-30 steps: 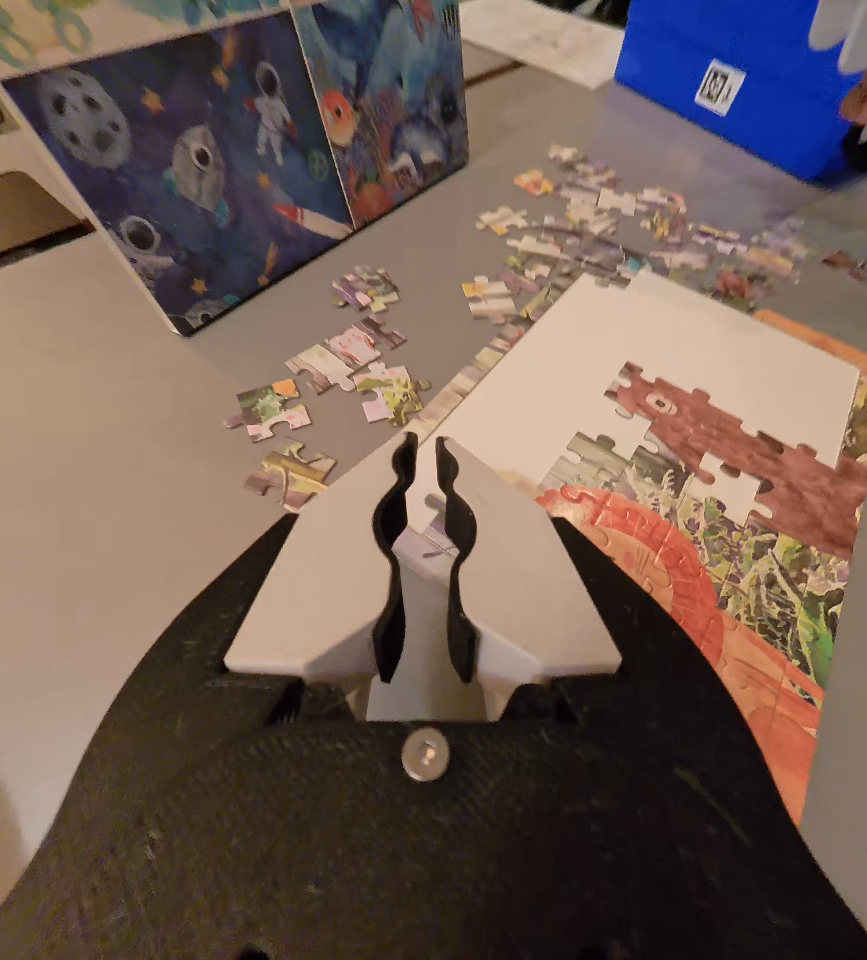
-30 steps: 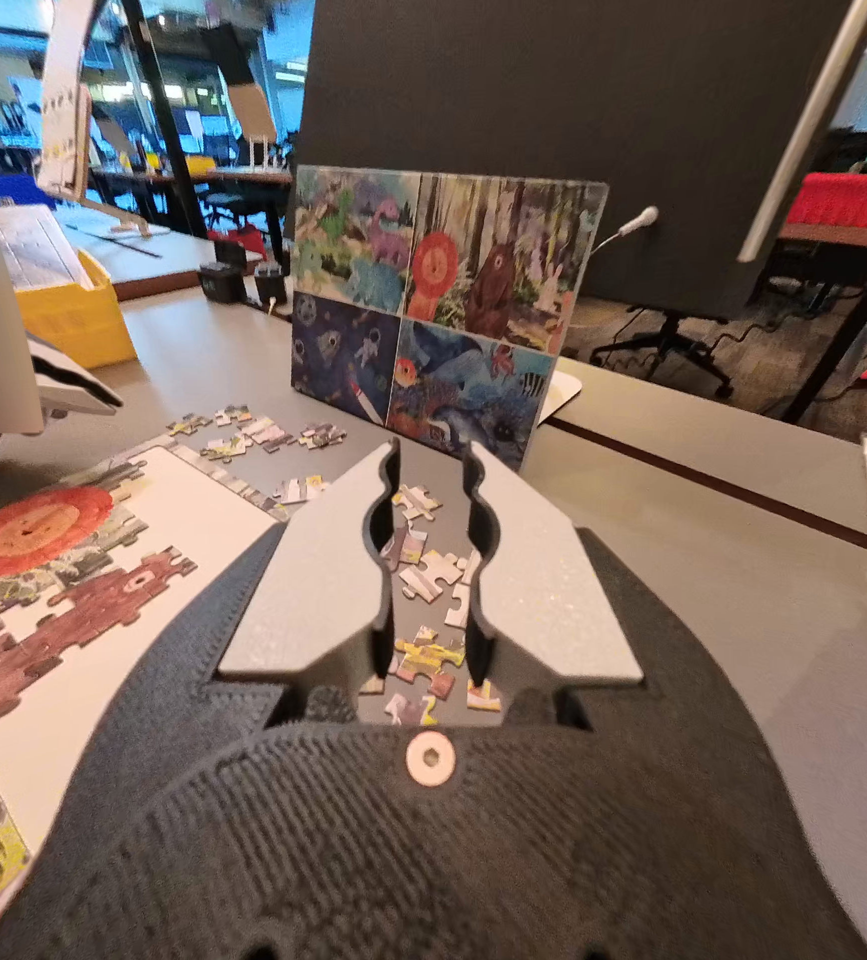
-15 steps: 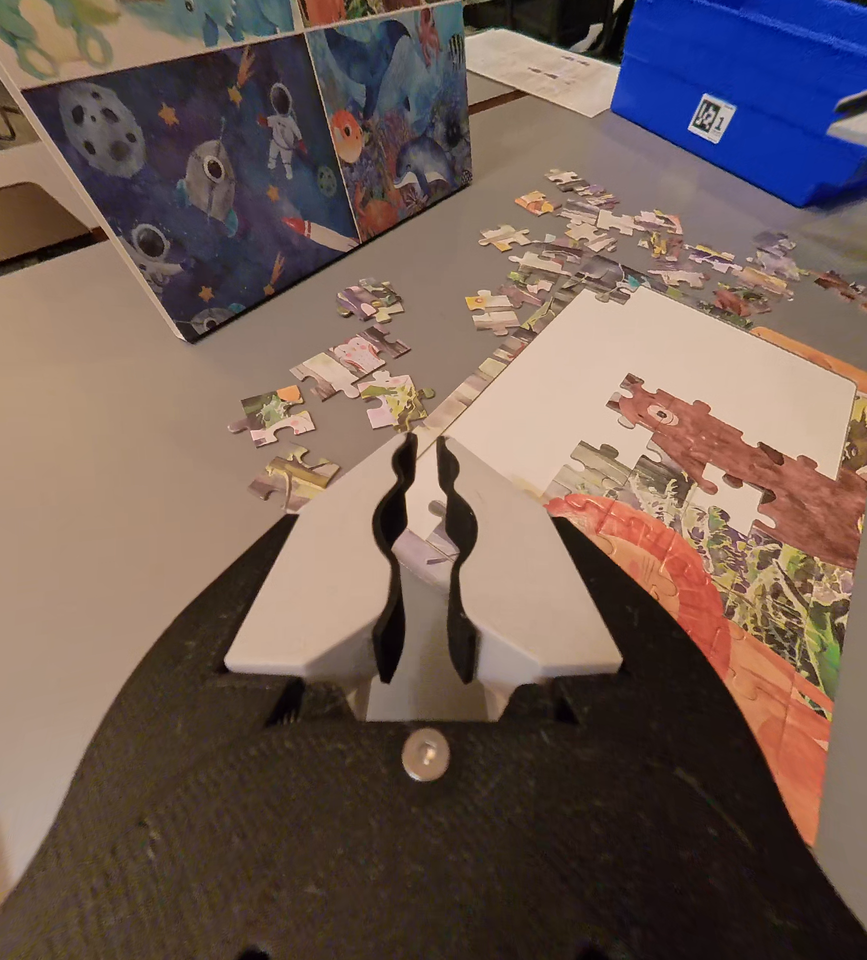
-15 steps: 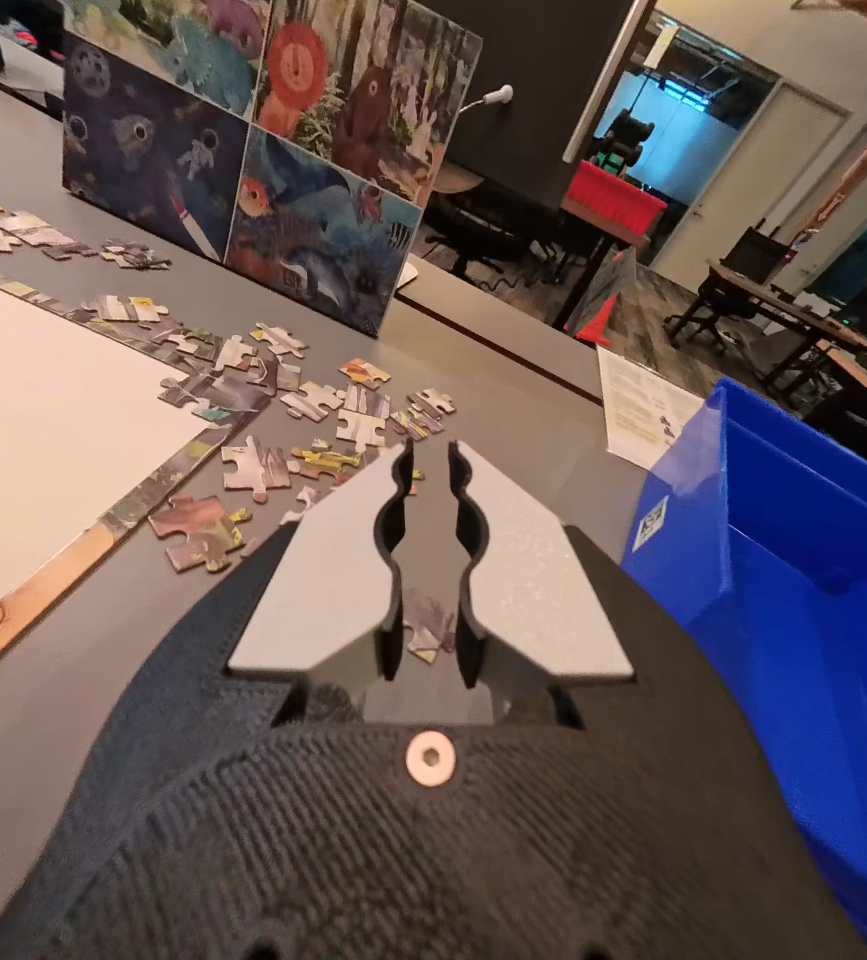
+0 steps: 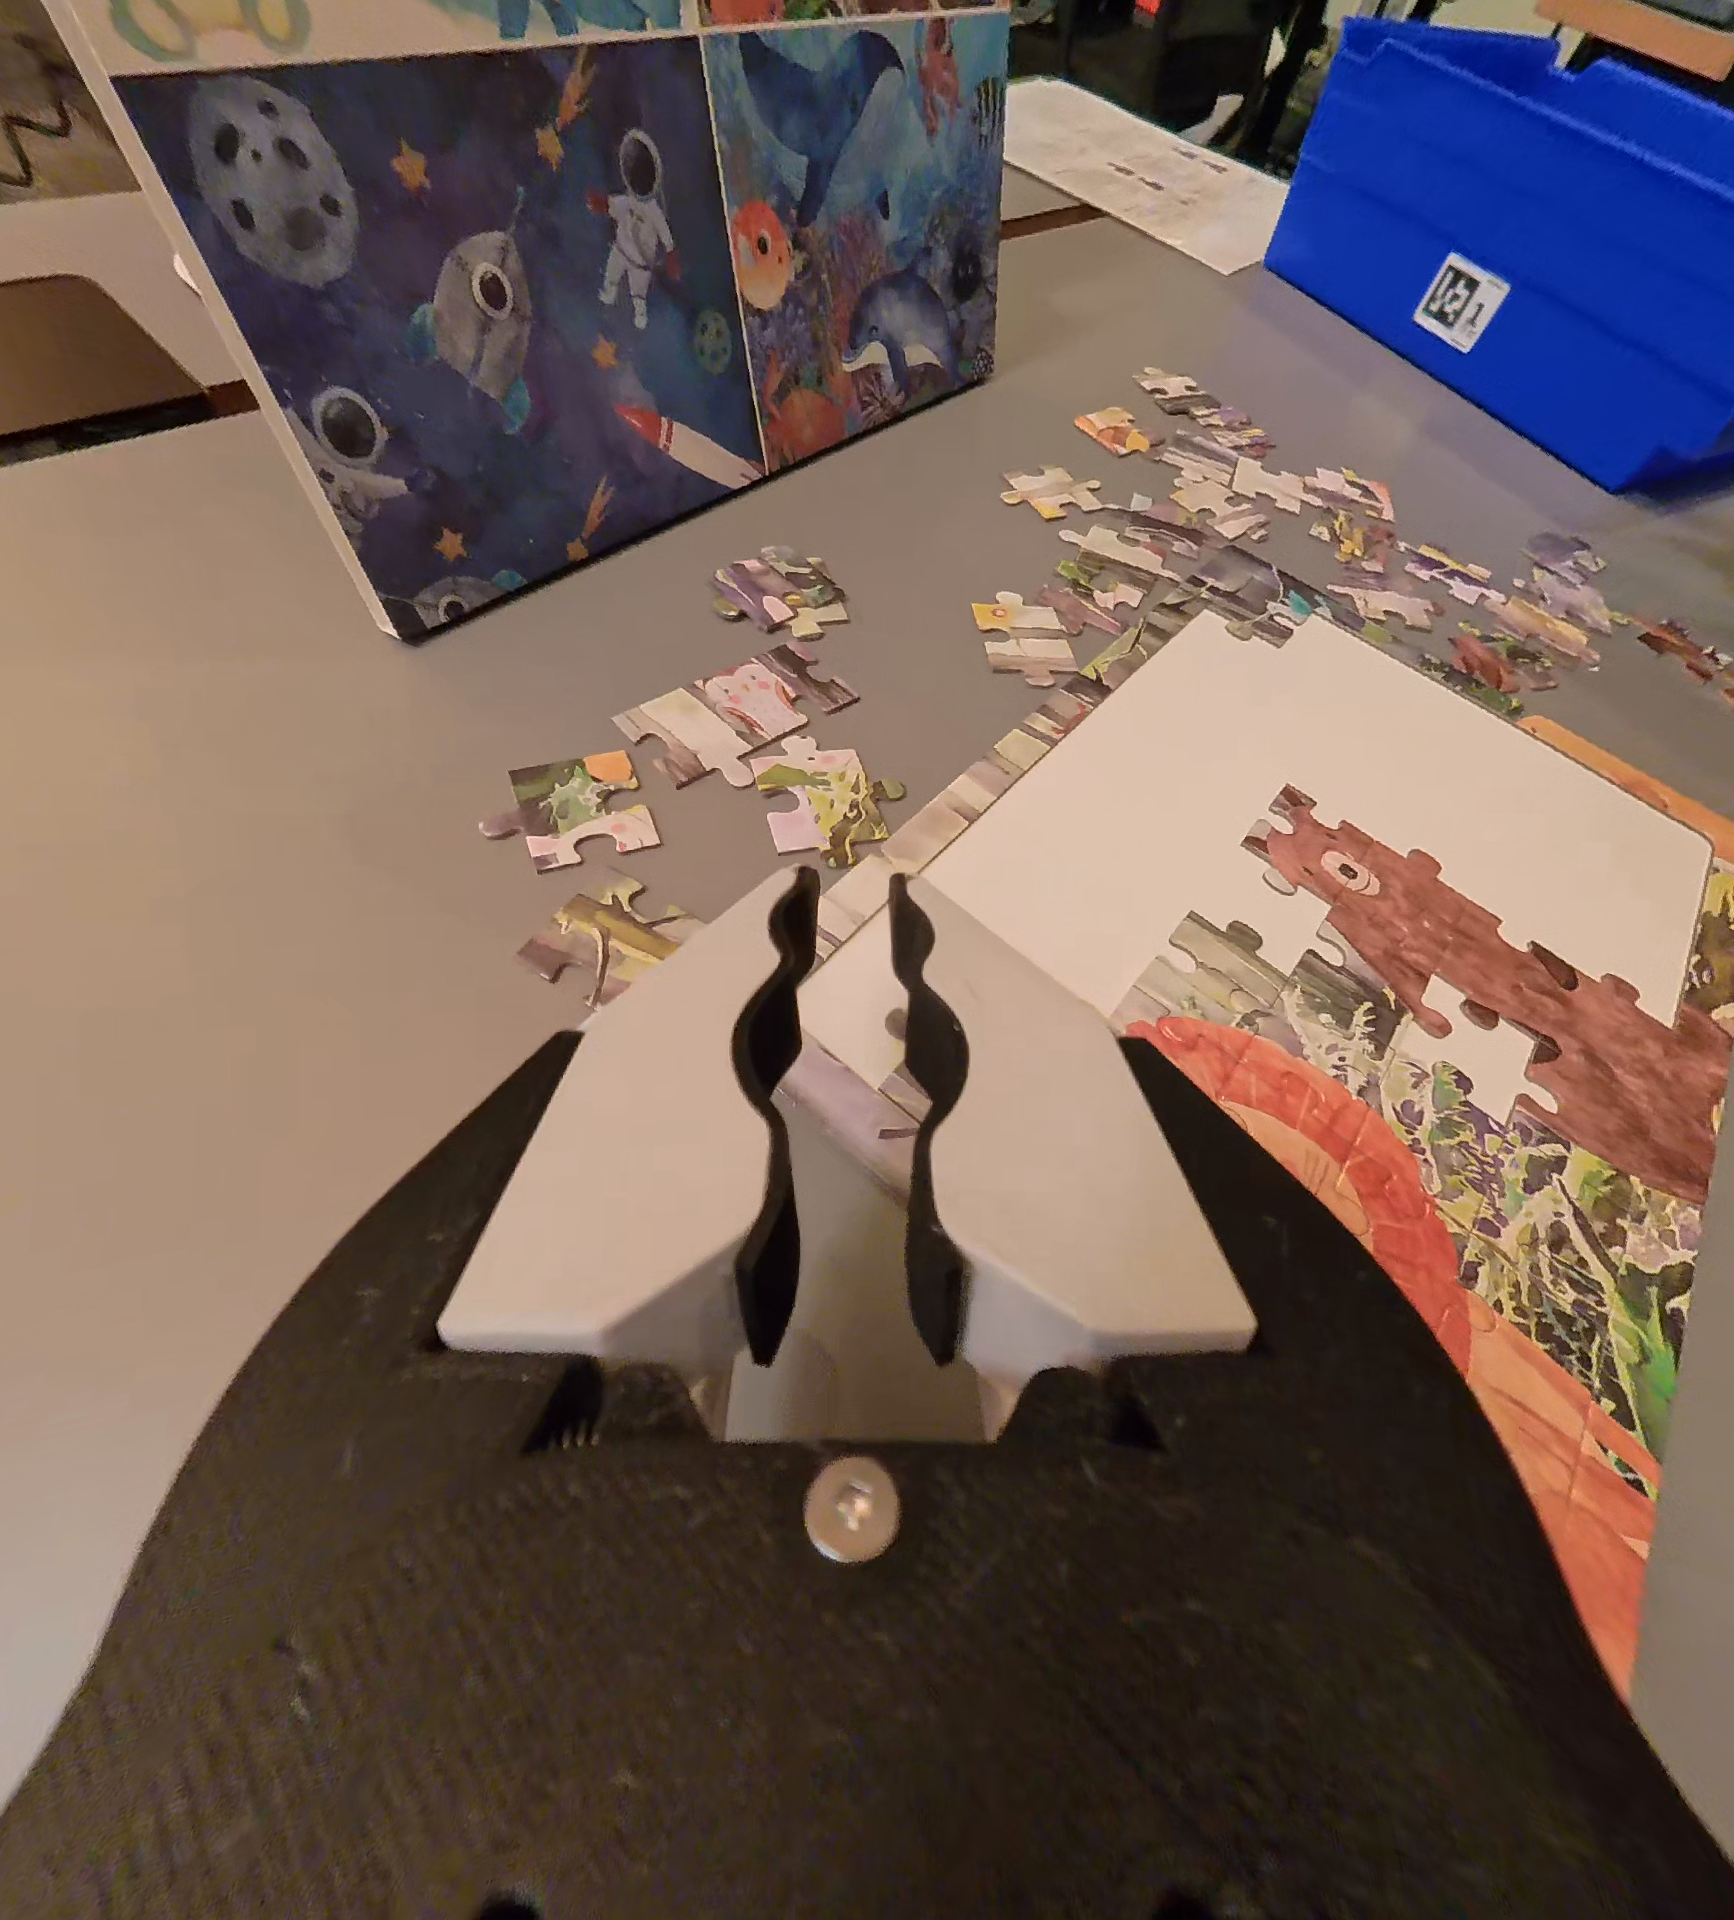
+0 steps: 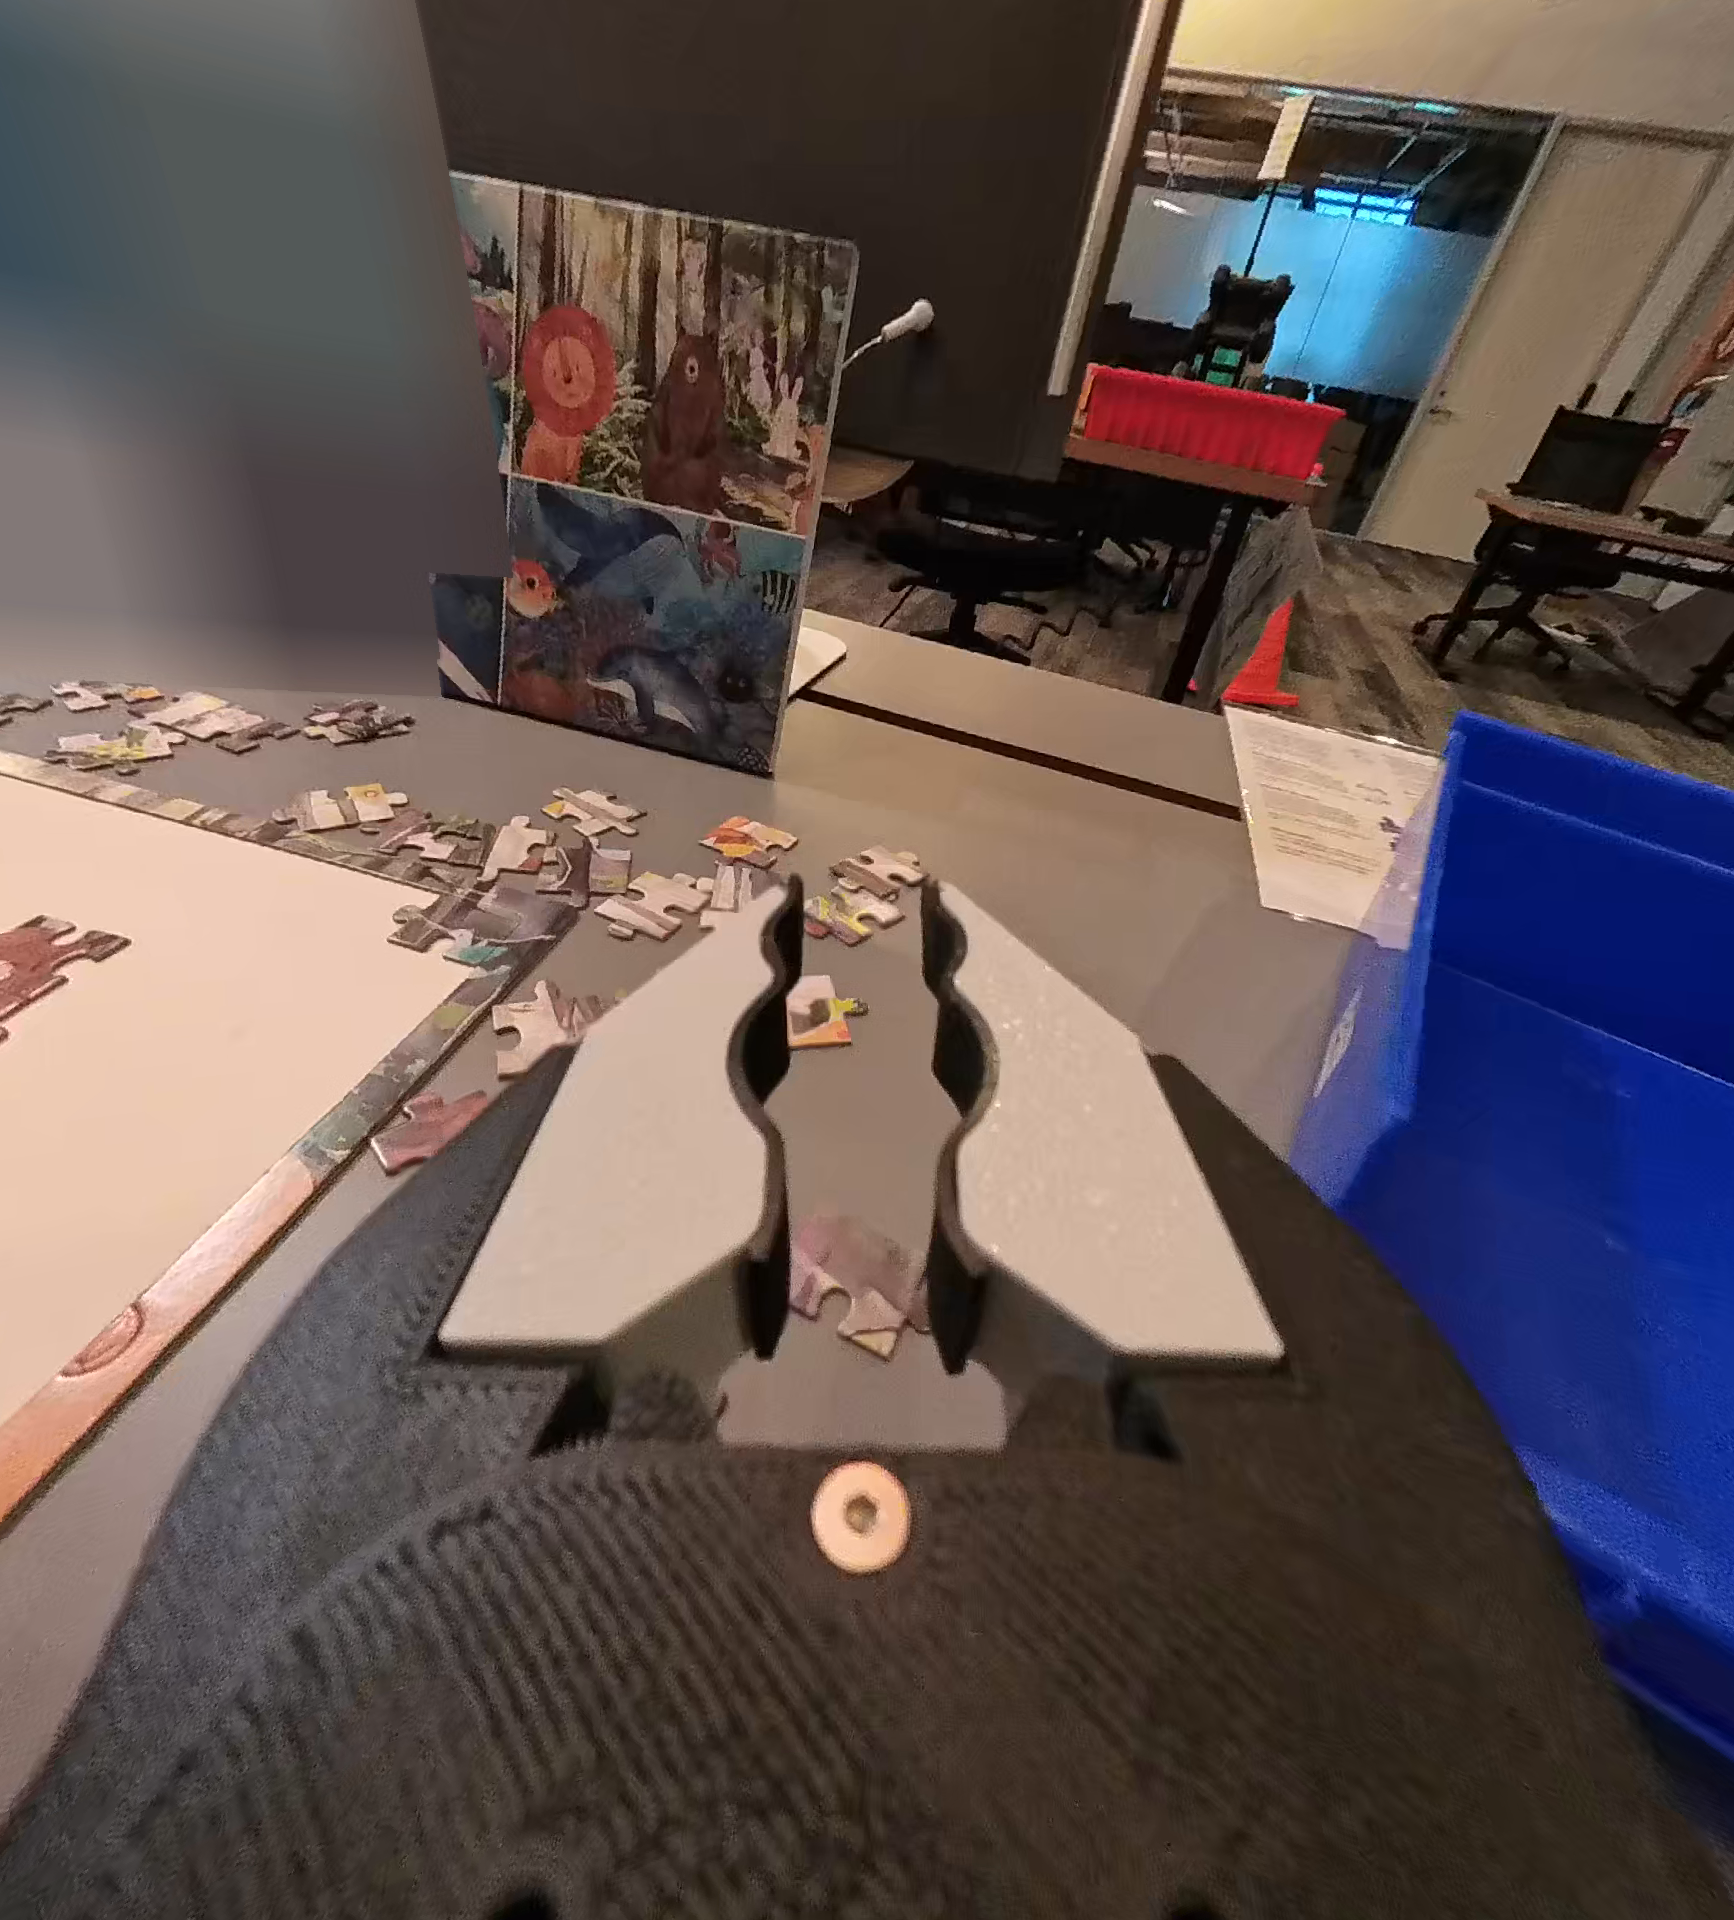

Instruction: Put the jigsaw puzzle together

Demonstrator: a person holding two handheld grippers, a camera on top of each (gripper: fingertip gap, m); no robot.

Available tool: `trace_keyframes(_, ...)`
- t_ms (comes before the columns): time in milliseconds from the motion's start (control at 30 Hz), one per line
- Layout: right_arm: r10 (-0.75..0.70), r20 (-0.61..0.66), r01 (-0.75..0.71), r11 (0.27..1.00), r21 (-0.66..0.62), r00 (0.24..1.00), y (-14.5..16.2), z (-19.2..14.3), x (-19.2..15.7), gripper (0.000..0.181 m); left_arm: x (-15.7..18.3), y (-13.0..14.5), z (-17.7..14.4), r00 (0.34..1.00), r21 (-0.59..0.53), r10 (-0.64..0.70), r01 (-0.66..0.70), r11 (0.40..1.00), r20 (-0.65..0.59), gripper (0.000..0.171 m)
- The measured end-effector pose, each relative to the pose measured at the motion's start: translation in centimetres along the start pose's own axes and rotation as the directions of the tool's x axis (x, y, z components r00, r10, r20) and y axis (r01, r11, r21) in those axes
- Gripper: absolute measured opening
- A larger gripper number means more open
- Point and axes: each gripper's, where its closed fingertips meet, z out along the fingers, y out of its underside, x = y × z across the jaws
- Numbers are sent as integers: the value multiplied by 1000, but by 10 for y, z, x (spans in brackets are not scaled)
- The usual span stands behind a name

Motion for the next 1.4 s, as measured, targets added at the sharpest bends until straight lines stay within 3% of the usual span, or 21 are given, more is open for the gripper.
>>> trace_keyframes(133, -53, -13, 52, 998, -37, 999, 5, 6, -1, 21, 2, 7, 6, 1000, -61, 3, -4, 998, -13, 16)
trace_keyframes(200, -29, 38, 29, 1000, -6, 999, -1, 9, -11, 32, 5, 8, 7, 1000, -67, 10, -12, 998, -28, 23)
trace_keyframes(267, 105, 260, -136, 985, 105, 960, -26, 11, -51, 46, 8, 7, 7, 998, -62, 0, -4, 998, -59, 30)
trace_keyframes(333, 143, 502, -237, 963, 130, 853, -45, 13, -100, 55, 10, 6, 7, 996, -52, -18, 13, 999, -88, 33)
trace_keyframes(433, 68, 606, -75, 997, -13, 793, -31, 34, -144, 69, 12, 6, 7, 994, -54, -29, 23, 998, -103, 36)
trace_keyframes(500, -3, 607, 47, 997, -56, 795, -27, 50, -154, 82, 12, 7, 8, 995, -60, -16, 10, 998, -95, 37)
trace_keyframes(633, -117, 558, 202, 975, -93, 822, -14, 79, -148, 74, 13, 8, 9, 996, -66, 11, -16, 998, -83, 37)
trace_keyframes(800, 41, 562, 84, 977, -194, 826, 13, 82, -140, 64, 15, 9, 10, 996, -77, 19, -25, 997, -88, 37)
trace_keyframes(1100, 172, 532, -105, 983, -153, 829, 1, 82, -121, 54, 15, 11, 11, 995, -96, 5, -15, 995, -98, 37)
trace_keyframes(1400, 165, 524, -90, 982, -166, 835, 7, 85, -121, 52, 15, 12, 12, 996, -99, 22, -31, 995, -91, 36)
